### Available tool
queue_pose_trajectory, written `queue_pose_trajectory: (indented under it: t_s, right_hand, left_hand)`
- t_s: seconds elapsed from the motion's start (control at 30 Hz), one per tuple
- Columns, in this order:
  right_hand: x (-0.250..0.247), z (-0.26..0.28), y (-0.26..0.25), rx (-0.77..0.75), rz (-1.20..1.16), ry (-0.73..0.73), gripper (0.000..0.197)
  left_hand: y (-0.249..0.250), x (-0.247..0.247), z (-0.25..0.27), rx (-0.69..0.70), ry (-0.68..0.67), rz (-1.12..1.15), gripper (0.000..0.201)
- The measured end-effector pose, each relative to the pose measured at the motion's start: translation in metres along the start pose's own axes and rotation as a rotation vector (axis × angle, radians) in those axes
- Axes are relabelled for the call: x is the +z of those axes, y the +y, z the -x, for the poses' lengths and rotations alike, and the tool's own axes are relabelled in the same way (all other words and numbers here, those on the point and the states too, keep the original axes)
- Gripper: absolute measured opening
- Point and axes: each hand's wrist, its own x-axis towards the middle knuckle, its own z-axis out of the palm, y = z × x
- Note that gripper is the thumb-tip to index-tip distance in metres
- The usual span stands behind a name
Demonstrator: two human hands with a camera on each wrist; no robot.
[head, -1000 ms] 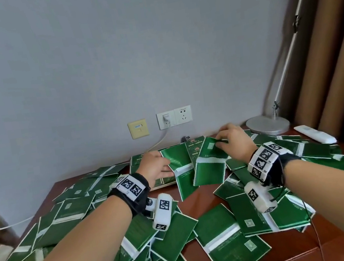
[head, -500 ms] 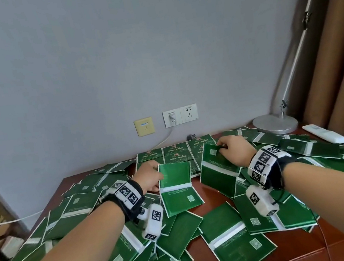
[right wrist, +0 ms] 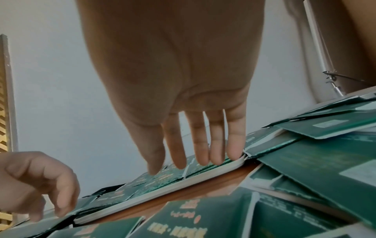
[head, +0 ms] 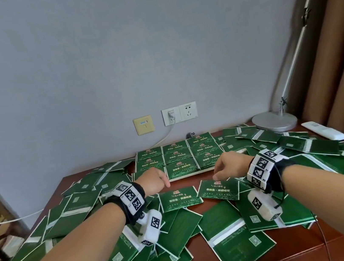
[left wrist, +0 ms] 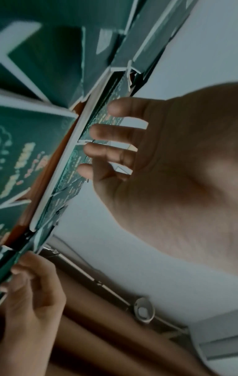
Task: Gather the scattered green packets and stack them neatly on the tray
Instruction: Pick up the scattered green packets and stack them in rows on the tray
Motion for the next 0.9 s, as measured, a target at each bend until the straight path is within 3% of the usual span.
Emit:
queue_pose_trajectory:
  t_s: [0.13, 0.27, 0.37, 0.57, 0.67, 0.9]
  right_hand:
    - [0.005, -0.003, 0.008, 0.113, 0.127, -0.025, 0.042]
    - [0.018, -0.007, 0.015, 0.196, 0.204, -0.104, 0.065]
    - [0.026, -0.009, 0.015, 0.221, 0.234, -0.105, 0.066]
    - [0.025, -0.011, 0.012, 0.219, 0.220, -0.058, 0.068]
    - [0.021, -0.010, 0.010, 0.216, 0.149, -0.023, 0.060]
    - [0.005, -0.018, 0.008, 0.202, -0.195, 0.135, 0.042]
  left_hand:
    - [-0.006, 0.009, -0.007, 0.003, -0.013, -0.150, 0.014]
    - [-0.010, 0.016, -0.009, -0.067, -0.051, -0.295, 0.058]
    - [-0.012, 0.022, -0.010, -0.104, -0.101, -0.341, 0.074]
    - [-0.013, 0.027, -0.011, -0.112, -0.084, -0.298, 0.075]
    - [-0.013, 0.027, -0.011, -0.086, -0.039, -0.262, 0.072]
    - [-0.007, 0.017, -0.020, -0.060, 0.064, 0.103, 0.064]
